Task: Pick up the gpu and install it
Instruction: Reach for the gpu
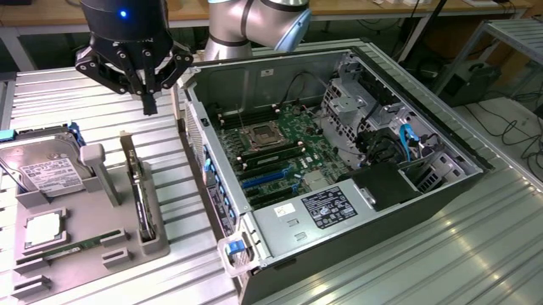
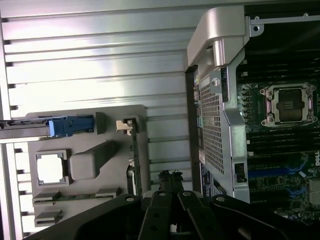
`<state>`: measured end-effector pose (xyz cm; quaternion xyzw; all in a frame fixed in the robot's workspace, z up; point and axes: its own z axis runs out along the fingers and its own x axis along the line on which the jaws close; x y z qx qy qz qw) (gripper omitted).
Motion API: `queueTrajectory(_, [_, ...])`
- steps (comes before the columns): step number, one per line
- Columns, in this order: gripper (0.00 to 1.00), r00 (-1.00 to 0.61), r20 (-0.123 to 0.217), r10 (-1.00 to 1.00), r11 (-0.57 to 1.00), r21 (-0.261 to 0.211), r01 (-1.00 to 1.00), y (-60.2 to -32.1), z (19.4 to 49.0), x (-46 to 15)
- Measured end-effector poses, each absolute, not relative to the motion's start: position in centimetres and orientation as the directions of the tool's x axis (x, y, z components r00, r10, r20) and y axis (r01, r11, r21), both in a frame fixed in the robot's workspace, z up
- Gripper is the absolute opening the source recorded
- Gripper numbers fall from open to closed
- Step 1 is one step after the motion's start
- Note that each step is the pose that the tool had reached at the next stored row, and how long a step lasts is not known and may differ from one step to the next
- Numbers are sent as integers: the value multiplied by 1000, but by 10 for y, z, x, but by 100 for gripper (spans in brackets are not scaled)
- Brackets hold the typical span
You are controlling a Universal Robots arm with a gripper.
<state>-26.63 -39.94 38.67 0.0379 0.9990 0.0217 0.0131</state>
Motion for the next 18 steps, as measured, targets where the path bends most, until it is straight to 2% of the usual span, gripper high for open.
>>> queueTrajectory(18, [11, -997, -24, 76, 996, 44, 75, -399, 386, -277])
